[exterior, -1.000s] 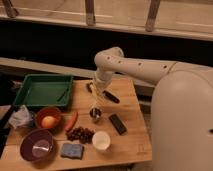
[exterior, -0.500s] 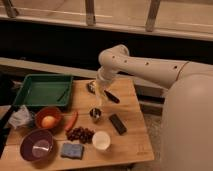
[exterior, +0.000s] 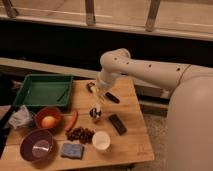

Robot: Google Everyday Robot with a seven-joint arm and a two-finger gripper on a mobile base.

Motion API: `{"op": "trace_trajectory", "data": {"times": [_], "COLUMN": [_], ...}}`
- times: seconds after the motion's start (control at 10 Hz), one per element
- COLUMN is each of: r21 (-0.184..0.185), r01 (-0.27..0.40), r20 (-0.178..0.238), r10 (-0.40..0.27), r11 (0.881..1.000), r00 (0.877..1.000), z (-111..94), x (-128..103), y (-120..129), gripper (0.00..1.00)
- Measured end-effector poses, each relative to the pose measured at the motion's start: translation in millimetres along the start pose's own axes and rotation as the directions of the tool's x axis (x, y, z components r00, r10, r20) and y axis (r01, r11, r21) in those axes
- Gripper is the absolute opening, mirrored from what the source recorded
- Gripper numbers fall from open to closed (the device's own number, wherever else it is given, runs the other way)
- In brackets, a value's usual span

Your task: Place banana in metal cup

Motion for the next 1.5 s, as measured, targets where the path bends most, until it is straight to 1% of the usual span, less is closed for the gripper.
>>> {"op": "trace_trajectory", "data": {"times": [0.1, 0.2, 0.4, 0.6, 0.8, 0.9, 1.1, 1.2, 1.4, 1.5], "r21": [-0.021, -0.025, -0.057, -0.088, -0.112, -0.122, -0.131, -0.134, -0.137, -0.136], "r01": [0.002, 0.003, 0.017, 0.019, 0.015, 0.011, -0.007, -0.009, -0.014, -0.017], "r20": [-0.016, -0.024, -0.081, -0.131, -0.194, -0.213, -0.244, -0.249, -0.265, -0.269], "r10": [-0.002, -0.003, -0.022, -0.030, -0.037, -0.037, -0.025, -0.024, -0.023, -0.020], "r11": [1.000, 1.000, 0.998, 0.996, 0.994, 0.992, 0.991, 0.991, 0.990, 0.991], "r00": [1.000, 1.000, 0.996, 0.991, 0.980, 0.976, 0.970, 0.968, 0.964, 0.963], "z": [4, 5, 14, 22, 41, 47, 58, 61, 70, 72], "x": [6, 9, 23, 34, 43, 45, 47, 46, 42, 41], "y": [5, 6, 15, 16, 17, 19, 15, 16, 17, 16], "gripper": [0.00, 0.00, 0.00, 0.00, 0.02, 0.07, 0.30, 0.37, 0.58, 0.61]}}
